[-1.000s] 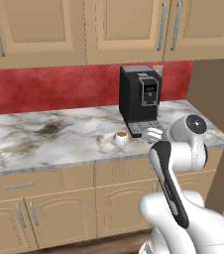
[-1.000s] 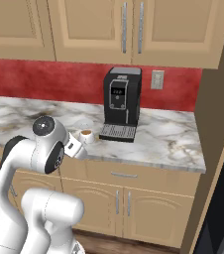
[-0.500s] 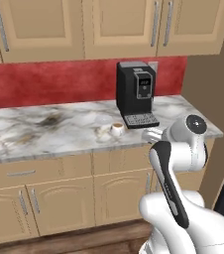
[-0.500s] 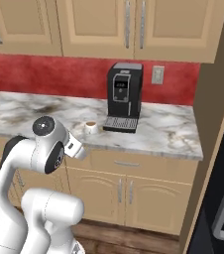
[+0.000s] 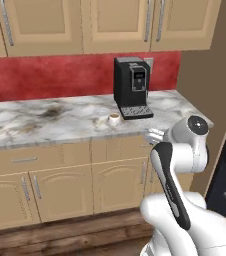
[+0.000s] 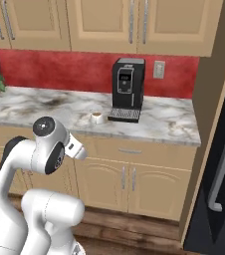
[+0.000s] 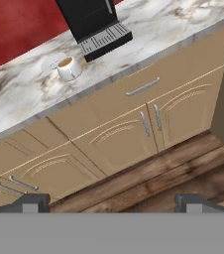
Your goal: Take a sugar cube from the saucer and place it inside the coffee. Then, grab milk from the fridge and place it next to the coffee on the counter to sweeten the coffee.
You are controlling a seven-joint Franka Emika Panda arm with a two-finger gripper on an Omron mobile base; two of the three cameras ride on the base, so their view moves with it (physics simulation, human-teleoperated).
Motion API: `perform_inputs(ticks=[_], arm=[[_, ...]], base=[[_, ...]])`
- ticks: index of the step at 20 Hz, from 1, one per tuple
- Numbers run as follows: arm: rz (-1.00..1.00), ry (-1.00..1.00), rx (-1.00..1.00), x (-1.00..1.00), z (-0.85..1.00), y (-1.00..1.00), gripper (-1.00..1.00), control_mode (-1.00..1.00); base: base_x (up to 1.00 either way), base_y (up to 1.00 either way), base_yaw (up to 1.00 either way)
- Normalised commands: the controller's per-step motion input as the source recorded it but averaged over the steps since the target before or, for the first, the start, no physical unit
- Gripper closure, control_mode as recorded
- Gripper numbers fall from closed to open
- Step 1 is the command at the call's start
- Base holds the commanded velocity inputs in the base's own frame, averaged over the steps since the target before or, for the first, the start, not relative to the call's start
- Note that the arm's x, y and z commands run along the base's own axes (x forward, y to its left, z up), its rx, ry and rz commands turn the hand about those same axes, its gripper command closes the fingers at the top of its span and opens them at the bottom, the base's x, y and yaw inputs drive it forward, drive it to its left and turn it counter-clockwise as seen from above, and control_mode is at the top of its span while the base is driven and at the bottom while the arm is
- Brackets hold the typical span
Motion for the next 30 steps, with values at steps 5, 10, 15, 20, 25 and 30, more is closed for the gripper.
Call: perform_inputs(ticks=[5,10,15,20,25,30], arm=[[0.0,0.0,0.0,0.0,0.0,0.0,-1.0,1.0],[0.0,0.0,0.0,0.0,0.0,0.0,-1.0,1.0],[0.0,0.0,0.0,0.0,0.0,0.0,-1.0,1.0],[0.0,0.0,0.0,0.0,0.0,0.0,-1.0,1.0],[0.0,0.0,0.0,0.0,0.0,0.0,-1.0,1.0],[0.0,0.0,0.0,0.0,0.0,0.0,-1.0,1.0]], base=[[-0.76,-0.2,-0.03],[-0.72,-0.48,-0.19],[-0.53,-0.76,-0.34],[-0.56,-0.83,-0.35],[-0.3,-0.88,-0.32],[-0.04,-0.93,-0.26]])
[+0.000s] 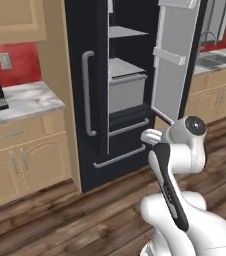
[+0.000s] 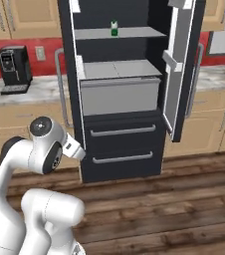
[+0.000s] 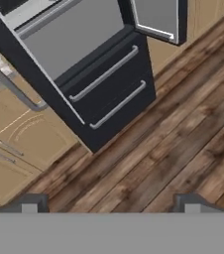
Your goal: Take a sugar cube from the saucer and place it inside the coffee. Then, grab milk from the fridge and place it next to the coffee on the counter to sweeten the coffee.
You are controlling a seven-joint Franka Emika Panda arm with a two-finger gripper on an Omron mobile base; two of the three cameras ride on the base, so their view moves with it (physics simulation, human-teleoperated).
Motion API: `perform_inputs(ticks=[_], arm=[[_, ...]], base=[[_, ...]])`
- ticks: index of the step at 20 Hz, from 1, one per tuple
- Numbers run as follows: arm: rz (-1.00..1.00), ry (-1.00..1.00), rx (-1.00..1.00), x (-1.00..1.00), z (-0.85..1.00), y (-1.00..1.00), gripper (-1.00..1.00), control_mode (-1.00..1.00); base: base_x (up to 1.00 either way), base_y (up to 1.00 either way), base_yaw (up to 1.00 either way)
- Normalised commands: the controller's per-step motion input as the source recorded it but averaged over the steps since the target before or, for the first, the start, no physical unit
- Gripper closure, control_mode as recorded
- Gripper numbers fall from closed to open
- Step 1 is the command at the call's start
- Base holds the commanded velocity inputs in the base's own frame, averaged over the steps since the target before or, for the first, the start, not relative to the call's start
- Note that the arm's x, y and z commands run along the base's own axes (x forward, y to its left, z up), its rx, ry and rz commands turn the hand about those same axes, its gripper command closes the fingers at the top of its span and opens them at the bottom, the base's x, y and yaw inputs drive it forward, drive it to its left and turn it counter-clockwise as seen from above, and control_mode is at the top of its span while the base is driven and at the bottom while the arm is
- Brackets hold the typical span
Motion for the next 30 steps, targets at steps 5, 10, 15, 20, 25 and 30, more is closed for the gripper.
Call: perform_inputs(ticks=[5,10,15,20,25,30], arm=[[0.0,0.0,0.0,0.0,0.0,0.0,-1.0,1.0],[0.0,0.0,0.0,0.0,0.0,0.0,-1.0,1.0],[0.0,0.0,0.0,0.0,0.0,0.0,-1.0,1.0],[0.0,0.0,0.0,0.0,0.0,0.0,-1.0,1.0],[0.0,0.0,0.0,0.0,0.0,0.0,-1.0,1.0],[0.0,0.0,0.0,0.0,0.0,0.0,-1.0,1.0]], base=[[0.53,-0.71,-0.06],[0.77,-0.6,0.09],[0.63,-0.53,0.24],[0.41,-0.29,0.34],[0.21,0.0,0.61],[0.28,-0.02,0.31]])
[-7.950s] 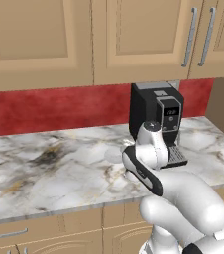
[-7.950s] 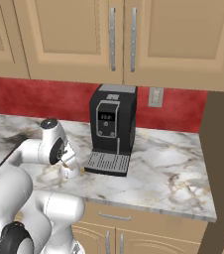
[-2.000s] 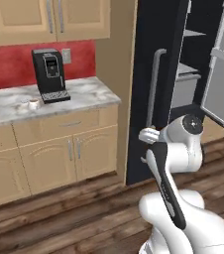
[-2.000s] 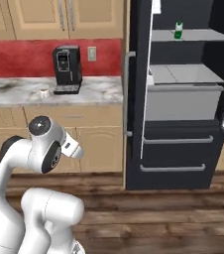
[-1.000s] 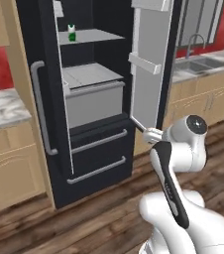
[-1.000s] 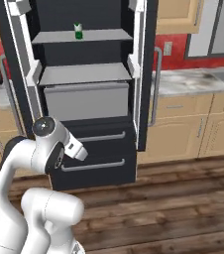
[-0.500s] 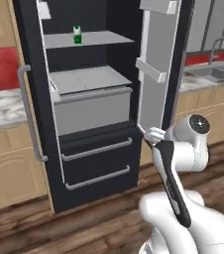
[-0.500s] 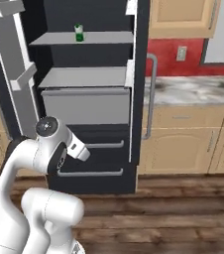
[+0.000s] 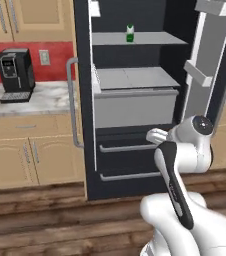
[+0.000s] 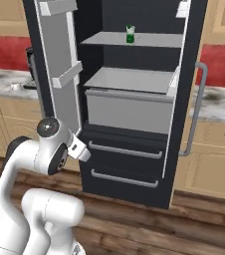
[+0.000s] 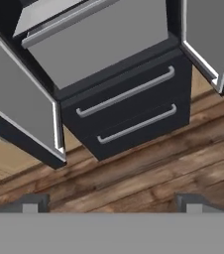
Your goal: Take a sugar cube from the saucer and place it inside the coffee. Then, grab milk from the fridge and place it next to the coffee on the counter to sweeten the coffee.
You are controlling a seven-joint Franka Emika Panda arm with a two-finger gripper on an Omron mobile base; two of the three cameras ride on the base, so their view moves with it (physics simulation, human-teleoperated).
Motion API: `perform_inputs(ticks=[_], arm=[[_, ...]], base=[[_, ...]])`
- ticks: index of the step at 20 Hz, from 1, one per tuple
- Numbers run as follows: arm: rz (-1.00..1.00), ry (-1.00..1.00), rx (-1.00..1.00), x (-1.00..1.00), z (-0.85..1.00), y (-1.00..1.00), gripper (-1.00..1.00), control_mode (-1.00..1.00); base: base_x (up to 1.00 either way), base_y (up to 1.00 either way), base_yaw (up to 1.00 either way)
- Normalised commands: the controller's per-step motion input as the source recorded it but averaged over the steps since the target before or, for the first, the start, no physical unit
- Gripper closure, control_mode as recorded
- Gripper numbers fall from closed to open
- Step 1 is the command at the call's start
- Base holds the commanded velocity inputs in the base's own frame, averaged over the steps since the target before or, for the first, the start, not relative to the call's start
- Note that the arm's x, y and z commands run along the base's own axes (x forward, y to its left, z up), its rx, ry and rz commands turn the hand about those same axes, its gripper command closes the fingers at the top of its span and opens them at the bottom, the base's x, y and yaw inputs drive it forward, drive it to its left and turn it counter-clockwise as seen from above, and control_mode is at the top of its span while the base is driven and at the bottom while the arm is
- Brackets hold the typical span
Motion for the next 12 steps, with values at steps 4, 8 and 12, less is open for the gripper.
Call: perform_inputs(ticks=[4,8,12], arm=[[0.0,0.0,0.0,0.0,0.0,0.0,-1.0,1.0],[0.0,0.0,0.0,0.0,0.0,0.0,-1.0,1.0],[0.0,0.0,0.0,0.0,0.0,0.0,-1.0,1.0]], base=[[0.48,0.0,0.0],[0.67,0.0,-0.03],[0.76,0.0,0.0]])
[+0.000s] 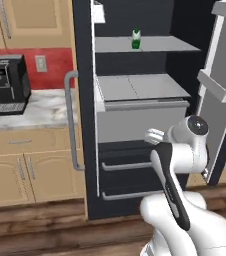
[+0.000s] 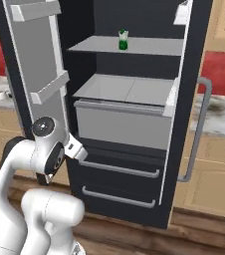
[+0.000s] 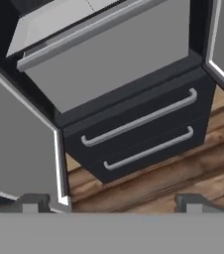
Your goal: Take a sugar cube from the saucer and place it inside the coffee. Then, grab milk from the fridge and place it next to the coffee on the counter to sweeten the coffee.
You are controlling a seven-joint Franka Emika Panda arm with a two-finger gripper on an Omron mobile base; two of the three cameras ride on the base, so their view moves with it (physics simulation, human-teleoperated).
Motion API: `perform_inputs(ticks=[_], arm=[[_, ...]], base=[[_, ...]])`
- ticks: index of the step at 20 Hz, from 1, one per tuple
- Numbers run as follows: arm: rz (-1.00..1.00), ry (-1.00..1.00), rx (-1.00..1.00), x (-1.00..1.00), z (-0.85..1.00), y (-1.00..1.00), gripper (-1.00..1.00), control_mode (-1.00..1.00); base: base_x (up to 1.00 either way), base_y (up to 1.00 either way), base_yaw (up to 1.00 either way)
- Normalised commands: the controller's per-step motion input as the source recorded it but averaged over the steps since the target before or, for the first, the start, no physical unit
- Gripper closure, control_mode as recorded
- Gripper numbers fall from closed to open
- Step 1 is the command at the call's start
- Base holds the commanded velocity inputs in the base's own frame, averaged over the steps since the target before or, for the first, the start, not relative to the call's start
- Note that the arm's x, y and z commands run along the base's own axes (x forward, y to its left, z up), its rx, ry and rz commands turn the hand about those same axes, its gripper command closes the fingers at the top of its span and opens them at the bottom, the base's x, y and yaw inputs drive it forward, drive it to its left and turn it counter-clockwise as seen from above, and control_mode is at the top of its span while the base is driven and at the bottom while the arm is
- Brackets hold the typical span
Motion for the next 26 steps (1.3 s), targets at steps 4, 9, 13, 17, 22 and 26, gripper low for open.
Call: perform_inputs(ticks=[4,9,13,17,22,26], arm=[[0.0,0.0,0.0,0.0,0.0,0.0,-1.0,1.0],[0.0,0.0,0.0,0.0,0.0,0.0,-1.0,1.0],[0.0,0.0,0.0,0.0,0.0,0.0,-1.0,1.0],[0.0,0.0,0.0,0.0,0.0,0.0,-1.0,1.0],[0.0,0.0,0.0,0.0,0.0,0.0,-1.0,1.0],[0.0,0.0,0.0,0.0,0.0,0.0,-1.0,1.0]], base=[[0.81,0.0,0.0],[0.78,0.0,0.0],[0.64,0.0,0.0],[0.55,0.0,0.0],[0.59,0.0,0.0],[0.55,0.0,0.0]])
